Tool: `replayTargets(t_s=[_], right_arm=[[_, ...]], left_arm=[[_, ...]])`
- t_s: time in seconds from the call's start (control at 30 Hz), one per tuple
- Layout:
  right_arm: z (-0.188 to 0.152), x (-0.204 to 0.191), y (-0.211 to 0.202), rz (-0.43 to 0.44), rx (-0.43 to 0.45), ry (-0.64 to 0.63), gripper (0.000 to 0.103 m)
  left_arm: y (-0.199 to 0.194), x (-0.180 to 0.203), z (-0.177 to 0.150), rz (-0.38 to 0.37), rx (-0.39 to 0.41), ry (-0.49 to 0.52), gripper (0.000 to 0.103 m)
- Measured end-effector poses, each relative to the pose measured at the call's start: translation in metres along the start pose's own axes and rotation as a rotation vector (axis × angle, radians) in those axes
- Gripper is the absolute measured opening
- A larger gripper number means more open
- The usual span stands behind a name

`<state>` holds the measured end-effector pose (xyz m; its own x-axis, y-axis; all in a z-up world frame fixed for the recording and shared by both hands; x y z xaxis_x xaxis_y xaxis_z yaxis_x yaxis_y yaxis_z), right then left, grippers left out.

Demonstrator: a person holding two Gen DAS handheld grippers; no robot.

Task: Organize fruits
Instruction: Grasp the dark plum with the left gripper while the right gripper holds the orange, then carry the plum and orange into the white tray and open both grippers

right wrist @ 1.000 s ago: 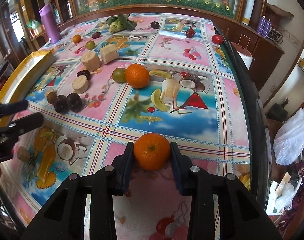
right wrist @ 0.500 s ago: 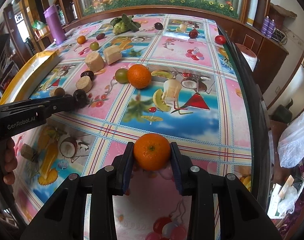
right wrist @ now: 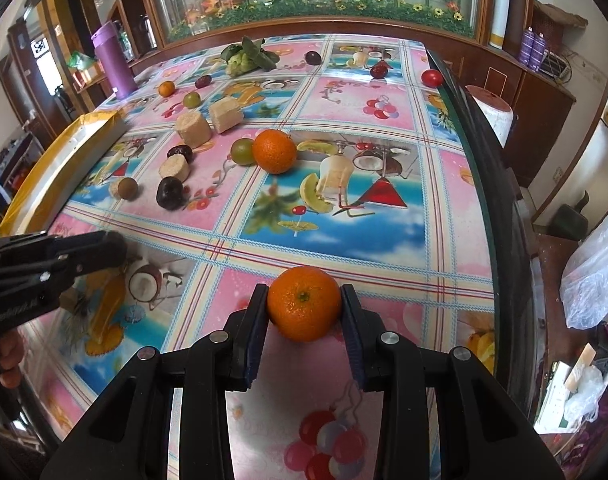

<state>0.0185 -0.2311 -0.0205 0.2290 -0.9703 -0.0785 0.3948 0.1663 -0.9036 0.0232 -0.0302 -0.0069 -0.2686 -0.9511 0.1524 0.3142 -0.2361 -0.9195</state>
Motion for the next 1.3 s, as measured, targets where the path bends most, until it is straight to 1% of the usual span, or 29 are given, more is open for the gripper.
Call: replayTargets(t_s=[0.1,0.23,0.43,0.57,0.73,0.83,0.93,1.07,1.3], right_arm=[[-0.001,0.0,0.002,-0.002,-0.001,0.003,0.034],[-0.003,-0.001,0.002,-0.007,0.009,-0.006,0.034],[-0.008,-0.004,-0.006,-0.004,0.027,0.004,0.033],[-0.013,-0.009,-0.019,-0.006,0.054,0.018,0.033],[-0.014,-0.026,-0.031,-0.046,0.072,0.011,0.033],[-0.01,-0.044,-0.031,-0.046,0.07,-0.001,0.034],[-0.004,-0.069,-0.027,-0.023,0.061,-0.019,0.034],[0.009,-0.11,-0.022,0.014,0.048,-0.074,0.034],[0.045,-0.189,-0.017,0.078,0.041,-0.205,0.033]], left_arm=[[0.0,-0.001,0.002,-0.004,0.005,-0.025,0.027],[-0.001,0.002,0.0,0.015,0.023,-0.011,0.026],[-0.02,0.003,-0.011,-0.006,0.067,-0.011,0.026],[-0.033,0.001,-0.017,-0.047,0.085,-0.015,0.026],[-0.05,-0.015,-0.023,-0.078,0.112,-0.028,0.026],[-0.06,-0.03,-0.027,-0.07,0.132,-0.042,0.026],[-0.07,-0.053,-0.034,-0.064,0.148,-0.071,0.026],[-0.084,-0.089,-0.043,-0.036,0.181,-0.124,0.026],[-0.102,-0.162,-0.057,0.012,0.218,-0.252,0.026]])
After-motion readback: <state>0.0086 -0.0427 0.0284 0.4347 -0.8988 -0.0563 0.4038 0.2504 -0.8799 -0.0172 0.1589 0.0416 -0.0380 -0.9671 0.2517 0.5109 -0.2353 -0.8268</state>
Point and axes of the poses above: each gripper's, at about its wrist camera, not at the fingertips, and y roughly the way its jaws point, x to its right, z to its top, the point moved 3 cm from there along y, roughly the way its jaws point, and after that the axes turned 11 degrees about -x, right-handed, at the moved point
